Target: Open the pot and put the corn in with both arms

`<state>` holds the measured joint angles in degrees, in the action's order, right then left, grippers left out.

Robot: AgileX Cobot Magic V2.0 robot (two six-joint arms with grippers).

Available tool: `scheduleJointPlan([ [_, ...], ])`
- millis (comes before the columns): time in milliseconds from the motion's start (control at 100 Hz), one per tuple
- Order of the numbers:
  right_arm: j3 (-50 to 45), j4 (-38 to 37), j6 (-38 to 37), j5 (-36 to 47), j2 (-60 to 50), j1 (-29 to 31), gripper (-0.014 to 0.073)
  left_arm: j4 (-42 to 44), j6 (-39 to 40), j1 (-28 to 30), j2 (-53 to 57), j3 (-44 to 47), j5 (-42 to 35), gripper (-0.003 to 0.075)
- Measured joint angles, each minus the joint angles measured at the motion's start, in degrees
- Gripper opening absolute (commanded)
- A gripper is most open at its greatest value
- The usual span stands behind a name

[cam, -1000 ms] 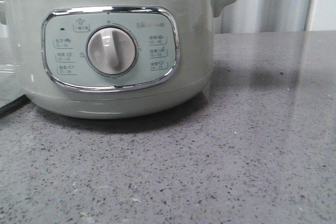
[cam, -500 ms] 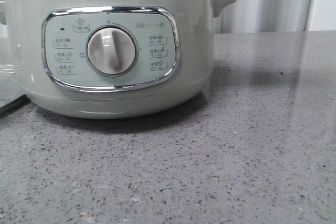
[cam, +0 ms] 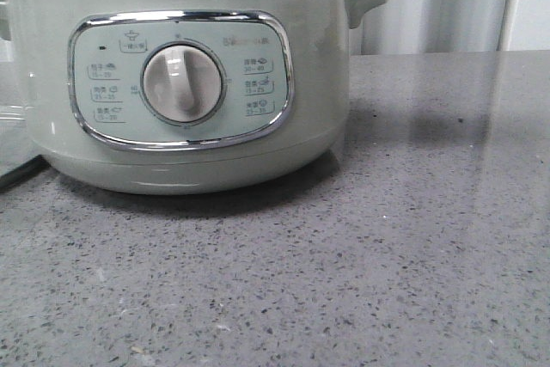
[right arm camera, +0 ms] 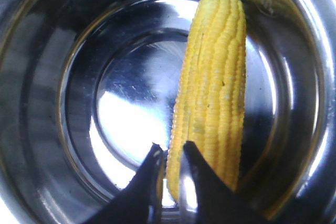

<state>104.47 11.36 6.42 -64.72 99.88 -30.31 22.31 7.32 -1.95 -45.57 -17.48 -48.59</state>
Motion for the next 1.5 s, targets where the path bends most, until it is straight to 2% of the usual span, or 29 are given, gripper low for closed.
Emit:
scheduleJointPlan([
  [270,0.0,-1.89,0.0,0.94,-5.71,0.0,-0.0072,5.3,6.67,0.0,8.99,0.0,6.15,-0.002],
  [480,-3.97,-2.23,0.0,7.66,-11.94,0.0,-0.0072,5.8,10.62,0.0,15.03,0.0,15.47,-0.002],
  [590,-8.35,-2.35,0.11,12.01,-15.53,0.0,-0.0072,5.85,12.51,0.0,17.61,1.21,17.09,-0.002],
  [750,-19.37,-2.46,0.19,22.25,-22.3,0.0,-0.0073,7.47,15.41,0.0,21.52,3.82,17.09,-0.002],
  [890,-31.23,-2.46,0.33,33.78,-28.96,0.0,-0.0074,14.53,20.0,0.0,26.97,6.3,17.09,-0.002],
  [1110,-49.8,-2.46,0.45,45.79,-41.15,0.0,-0.0074,19.57,30.89,0.0,36.87,8.65,19.06,-0.002],
  [1320,-65.9,-4.04,0.45,56.99,-54.99,0.0,-0.0074,21.41,32.58,0.0,42.18,9.93,27.63,-0.002],
  [1500,-78.63,-8.43,0.45,64.12,-66.12,0.0,-0.0074,21.41,32.72,0.0,43.15,12.19,30.44,-0.002],
])
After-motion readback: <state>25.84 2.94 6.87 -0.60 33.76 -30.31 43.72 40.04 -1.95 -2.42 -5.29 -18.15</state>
